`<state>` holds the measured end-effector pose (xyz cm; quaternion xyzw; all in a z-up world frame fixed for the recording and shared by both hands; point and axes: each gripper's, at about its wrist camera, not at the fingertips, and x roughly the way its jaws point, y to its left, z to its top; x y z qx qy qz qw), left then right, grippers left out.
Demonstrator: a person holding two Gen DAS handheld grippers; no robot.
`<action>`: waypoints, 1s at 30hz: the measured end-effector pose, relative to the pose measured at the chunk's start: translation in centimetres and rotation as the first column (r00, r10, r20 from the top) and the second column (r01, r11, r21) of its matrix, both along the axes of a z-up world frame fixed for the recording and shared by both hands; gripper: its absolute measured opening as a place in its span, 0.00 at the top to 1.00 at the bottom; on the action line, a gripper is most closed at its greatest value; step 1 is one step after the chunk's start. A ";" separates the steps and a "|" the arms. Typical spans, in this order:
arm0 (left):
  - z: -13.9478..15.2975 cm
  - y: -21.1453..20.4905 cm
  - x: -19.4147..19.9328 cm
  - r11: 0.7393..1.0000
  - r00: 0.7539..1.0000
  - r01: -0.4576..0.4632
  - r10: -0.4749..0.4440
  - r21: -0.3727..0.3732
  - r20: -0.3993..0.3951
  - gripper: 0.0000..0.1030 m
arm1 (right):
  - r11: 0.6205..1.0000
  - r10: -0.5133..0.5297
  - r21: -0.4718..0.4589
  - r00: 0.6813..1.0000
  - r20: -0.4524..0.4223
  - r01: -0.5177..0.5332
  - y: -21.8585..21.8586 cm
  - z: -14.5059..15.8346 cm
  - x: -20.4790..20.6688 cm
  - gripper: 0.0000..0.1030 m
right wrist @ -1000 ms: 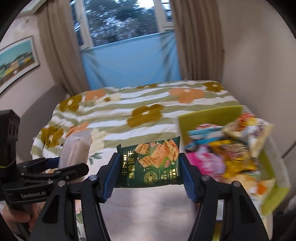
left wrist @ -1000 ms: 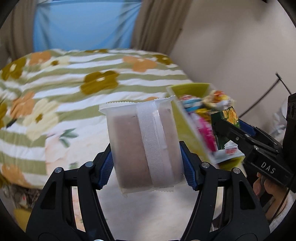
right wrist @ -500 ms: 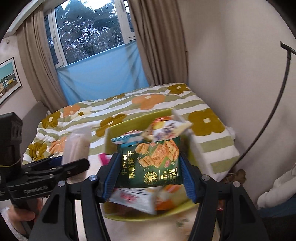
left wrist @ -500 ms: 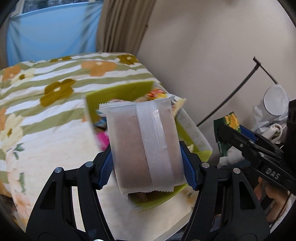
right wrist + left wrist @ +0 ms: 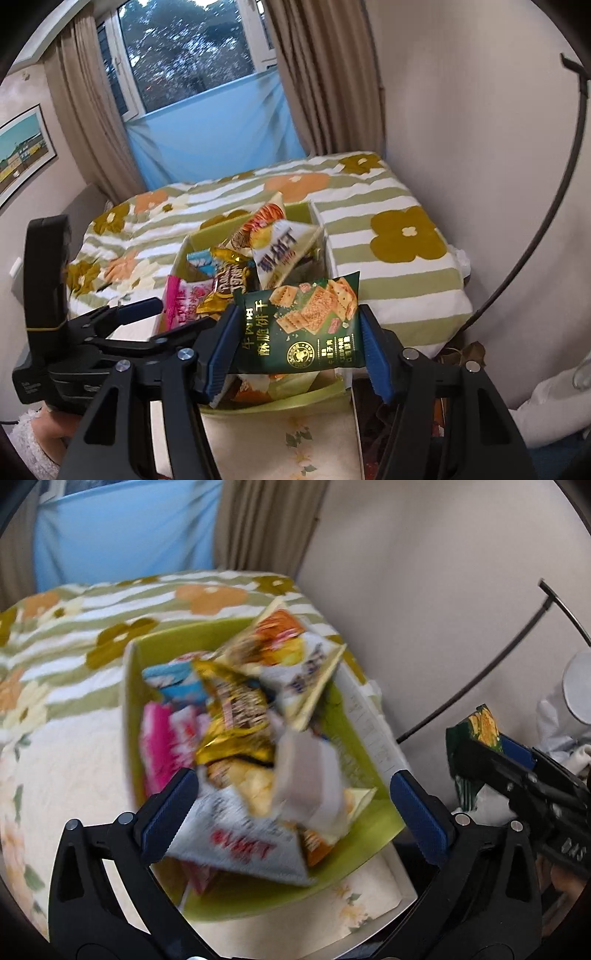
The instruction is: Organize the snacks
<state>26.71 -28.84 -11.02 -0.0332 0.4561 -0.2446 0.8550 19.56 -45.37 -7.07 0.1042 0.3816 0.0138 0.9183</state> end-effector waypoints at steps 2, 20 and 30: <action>0.0 1.3 -0.4 0.999 0.999 -0.032 0.032 -0.008 0.000 0.00 | 0.999 0.034 0.013 0.999 -0.011 -0.034 -0.1 -0.5 0.3 0.44; 0.7 9.8 -2.5 0.955 0.960 -0.278 0.279 0.100 0.000 0.00 | 0.952 0.300 0.098 0.947 -0.117 -0.290 6.6 -3.6 8.4 0.11; 0.6 11.3 -5.5 0.955 0.964 -0.265 0.263 0.132 0.029 0.00 | 0.984 0.179 0.055 0.966 -0.187 -0.171 6.1 -5.0 4.2 0.02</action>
